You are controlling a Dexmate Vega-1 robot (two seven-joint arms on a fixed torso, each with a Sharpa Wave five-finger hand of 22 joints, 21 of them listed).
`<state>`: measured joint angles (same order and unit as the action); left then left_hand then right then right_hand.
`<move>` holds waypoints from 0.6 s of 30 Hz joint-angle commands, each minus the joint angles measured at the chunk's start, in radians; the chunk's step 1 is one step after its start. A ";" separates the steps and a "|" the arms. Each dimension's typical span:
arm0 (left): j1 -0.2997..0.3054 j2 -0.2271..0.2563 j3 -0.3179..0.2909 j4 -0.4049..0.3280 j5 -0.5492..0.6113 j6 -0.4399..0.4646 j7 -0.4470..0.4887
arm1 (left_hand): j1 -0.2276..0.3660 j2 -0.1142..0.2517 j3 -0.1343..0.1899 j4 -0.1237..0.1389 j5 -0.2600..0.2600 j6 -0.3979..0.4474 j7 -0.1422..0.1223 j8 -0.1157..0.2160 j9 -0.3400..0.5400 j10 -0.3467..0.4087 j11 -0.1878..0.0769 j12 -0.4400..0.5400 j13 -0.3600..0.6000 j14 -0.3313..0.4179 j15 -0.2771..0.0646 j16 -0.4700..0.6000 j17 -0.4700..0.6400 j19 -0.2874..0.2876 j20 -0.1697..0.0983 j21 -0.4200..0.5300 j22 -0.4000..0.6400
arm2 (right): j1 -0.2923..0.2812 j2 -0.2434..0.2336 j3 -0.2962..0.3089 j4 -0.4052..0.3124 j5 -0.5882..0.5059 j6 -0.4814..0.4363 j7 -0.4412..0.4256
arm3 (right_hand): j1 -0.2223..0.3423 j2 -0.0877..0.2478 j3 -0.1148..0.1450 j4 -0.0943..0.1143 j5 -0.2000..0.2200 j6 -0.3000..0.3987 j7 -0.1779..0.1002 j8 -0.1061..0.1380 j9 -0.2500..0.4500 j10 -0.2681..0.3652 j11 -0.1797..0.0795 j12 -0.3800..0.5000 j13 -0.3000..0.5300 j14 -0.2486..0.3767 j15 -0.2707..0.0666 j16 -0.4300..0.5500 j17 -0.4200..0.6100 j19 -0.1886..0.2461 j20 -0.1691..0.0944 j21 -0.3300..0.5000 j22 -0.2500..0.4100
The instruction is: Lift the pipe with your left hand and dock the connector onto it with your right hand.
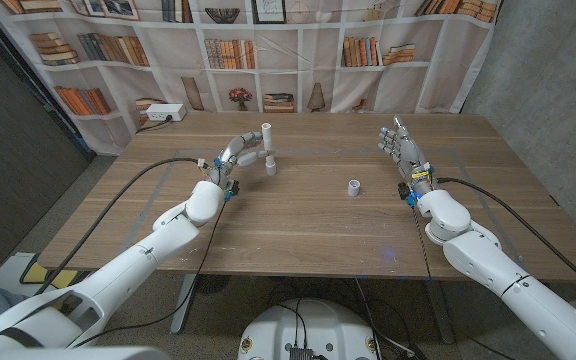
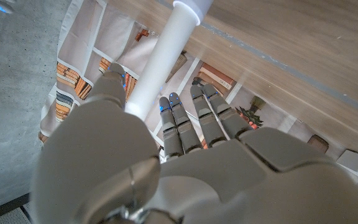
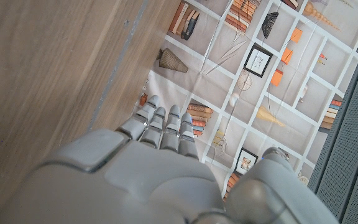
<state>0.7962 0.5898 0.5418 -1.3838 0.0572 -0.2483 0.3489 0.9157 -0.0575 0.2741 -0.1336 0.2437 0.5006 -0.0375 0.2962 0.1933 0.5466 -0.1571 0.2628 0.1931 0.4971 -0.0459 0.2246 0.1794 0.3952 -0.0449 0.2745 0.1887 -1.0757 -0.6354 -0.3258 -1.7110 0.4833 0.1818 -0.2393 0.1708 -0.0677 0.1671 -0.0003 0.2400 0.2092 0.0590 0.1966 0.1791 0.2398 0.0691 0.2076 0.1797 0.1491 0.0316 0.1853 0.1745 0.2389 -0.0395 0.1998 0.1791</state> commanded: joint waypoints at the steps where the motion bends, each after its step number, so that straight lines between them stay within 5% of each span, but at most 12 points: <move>1: -0.007 -0.005 0.017 0.011 0.029 0.019 0.036 | 0.013 0.012 0.010 0.000 -0.009 0.028 0.001 0.009 0.004 0.043 -0.007 0.010 0.005 0.033 -0.087 0.010 0.005 0.013 -0.042 0.006 0.003 | -0.001 -0.005 -0.003 -0.009 -0.002 -0.013 -0.002 | 0.014 0.001 0.003 -0.007 -0.002 0.011 -0.001 0.008 0.006 0.011 -0.002 0.008 0.001 0.008 0.001 0.007 0.004 0.007 -0.006 0.004 0.002; 18: -0.032 -0.026 0.045 0.054 0.043 0.033 0.046 | 0.026 0.033 0.015 0.008 -0.027 0.091 -0.006 0.017 0.003 0.087 -0.012 0.005 0.006 0.081 -0.099 0.011 0.005 0.045 -0.047 0.015 0.004 | -0.014 -0.014 0.001 -0.024 0.002 -0.028 -0.006 | 0.023 0.006 0.005 -0.012 -0.006 0.017 -0.002 0.007 0.006 0.023 -0.001 0.011 0.001 0.016 0.000 0.006 0.004 0.014 -0.006 0.006 0.003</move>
<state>0.7714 0.5777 0.5749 -1.3510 0.0924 -0.2264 0.3751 0.9371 -0.0360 0.2820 -0.1255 0.2212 0.5733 -0.0418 0.3065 0.1932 0.6163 -0.1660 0.2669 0.1930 0.5582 -0.0510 0.2311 0.1792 0.4220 -0.0460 0.2813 0.1886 -1.0838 -0.6454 -0.3263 -1.7288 0.4830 0.1617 -0.2435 0.1840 -0.0625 0.1672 -0.0059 0.2360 0.2198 0.0591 0.1966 0.1842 0.2524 0.0675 0.2153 0.1797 0.1574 0.0342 0.1888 0.1745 0.2443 -0.0448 0.1997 0.1791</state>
